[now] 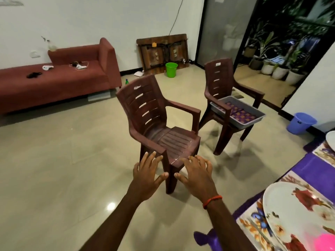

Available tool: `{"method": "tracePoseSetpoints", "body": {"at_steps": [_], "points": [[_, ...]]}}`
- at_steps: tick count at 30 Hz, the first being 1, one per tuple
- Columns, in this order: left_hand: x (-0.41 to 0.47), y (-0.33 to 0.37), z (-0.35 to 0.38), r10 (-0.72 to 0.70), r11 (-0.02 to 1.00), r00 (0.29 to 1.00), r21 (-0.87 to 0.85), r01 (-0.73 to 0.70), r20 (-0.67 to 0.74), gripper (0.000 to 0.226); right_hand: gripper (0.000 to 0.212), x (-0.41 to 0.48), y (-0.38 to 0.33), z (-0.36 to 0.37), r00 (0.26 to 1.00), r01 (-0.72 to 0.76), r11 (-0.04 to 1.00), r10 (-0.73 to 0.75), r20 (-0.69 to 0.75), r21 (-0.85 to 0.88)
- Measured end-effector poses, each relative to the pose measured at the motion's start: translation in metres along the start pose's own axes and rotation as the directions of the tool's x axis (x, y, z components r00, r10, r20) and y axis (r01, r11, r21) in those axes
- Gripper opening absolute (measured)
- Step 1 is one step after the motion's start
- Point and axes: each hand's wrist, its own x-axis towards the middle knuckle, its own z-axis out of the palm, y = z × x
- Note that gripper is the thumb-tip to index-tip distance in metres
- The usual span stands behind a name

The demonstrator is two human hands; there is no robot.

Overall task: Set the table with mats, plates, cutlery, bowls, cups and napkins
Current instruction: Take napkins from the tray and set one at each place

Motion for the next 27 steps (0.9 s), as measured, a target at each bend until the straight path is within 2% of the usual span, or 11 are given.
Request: {"method": "tracePoseSetpoints", "body": {"at_steps": [8,12,15,18,22,27], "points": [[0.103,0.009,0.01,0.104,0.994,0.994,0.016,-0.104,0.027,0.096,0.071,0.057,0.045,0.001,0.989,-0.132,0.991,0.133,-0.071,0.015],[0.16,0.008,0.014,0.153,0.988,0.985,0.001,-0.153,0.075,0.098,0.076,0.092,0.068,0.005,0.973,-0.226,0.974,0.226,-0.04,-0.003],[0.209,0.011,0.019,0.218,0.975,0.965,0.017,-0.222,0.144,0.102,0.072,0.124,0.085,0.004,0.958,-0.281,0.959,0.279,-0.063,-0.037],[0.26,0.021,0.021,0.283,0.958,0.948,0.008,-0.287,0.145,0.101,0.072,0.153,0.096,-0.004,0.94,-0.332,0.942,0.326,-0.101,-0.049],[0.313,0.042,0.019,0.328,0.937,0.919,0.047,-0.345,0.217,0.123,0.072,0.185,0.11,-0.022,0.911,-0.407,0.911,0.399,-0.11,-0.068],[0.362,0.059,0.034,0.413,0.908,0.879,-0.037,-0.417,0.238,0.12,0.061,0.206,0.125,-0.033,0.869,-0.491,0.869,0.483,-0.108,-0.058]]}}
